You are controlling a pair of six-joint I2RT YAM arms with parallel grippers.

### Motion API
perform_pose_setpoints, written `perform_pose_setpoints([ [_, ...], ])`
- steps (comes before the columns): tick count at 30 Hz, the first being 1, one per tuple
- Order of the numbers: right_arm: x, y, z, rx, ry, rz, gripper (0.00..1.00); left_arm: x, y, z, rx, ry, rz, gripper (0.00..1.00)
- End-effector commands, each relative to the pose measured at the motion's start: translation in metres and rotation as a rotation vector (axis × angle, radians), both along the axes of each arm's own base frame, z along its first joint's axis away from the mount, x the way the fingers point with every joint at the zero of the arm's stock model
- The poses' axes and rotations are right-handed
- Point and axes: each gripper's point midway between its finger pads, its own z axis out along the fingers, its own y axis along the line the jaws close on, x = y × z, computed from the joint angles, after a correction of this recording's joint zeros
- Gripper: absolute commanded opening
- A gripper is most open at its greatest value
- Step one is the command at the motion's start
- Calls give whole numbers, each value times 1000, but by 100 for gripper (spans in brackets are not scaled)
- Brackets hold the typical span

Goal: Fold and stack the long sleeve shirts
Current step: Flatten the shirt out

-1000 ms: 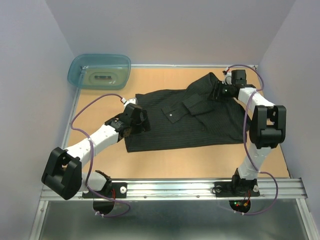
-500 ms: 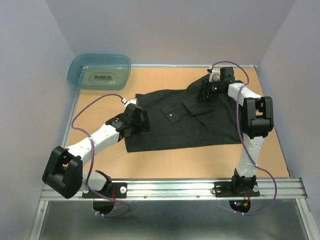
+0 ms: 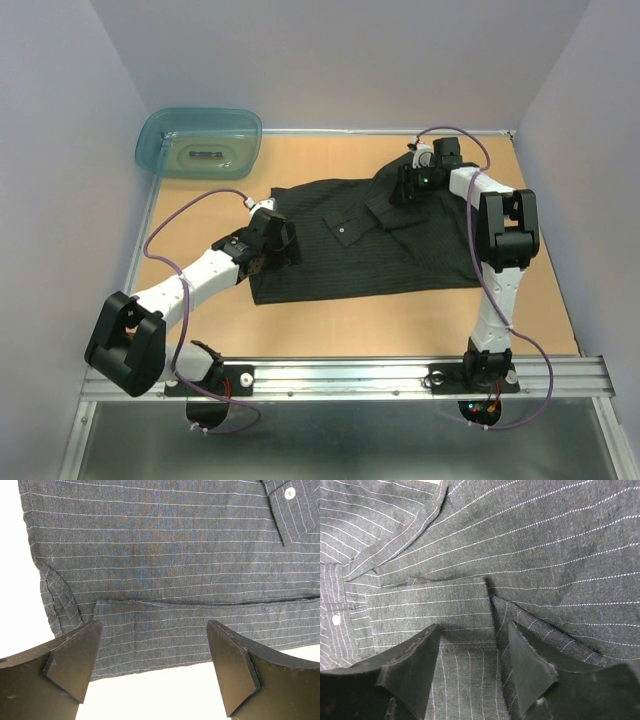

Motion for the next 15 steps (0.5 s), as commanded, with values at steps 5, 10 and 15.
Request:
perform_pose_setpoints([
  [5, 21, 3, 20, -29, -105, 32, 64, -6, 3, -7, 12, 10, -8, 99],
  [10, 12, 19, 24, 23, -95, 95, 42, -7, 3, -7, 14, 11, -9, 99],
  [15, 6, 21, 25, 21, -88, 112, 9, -8, 4, -8, 14, 11, -9, 99],
])
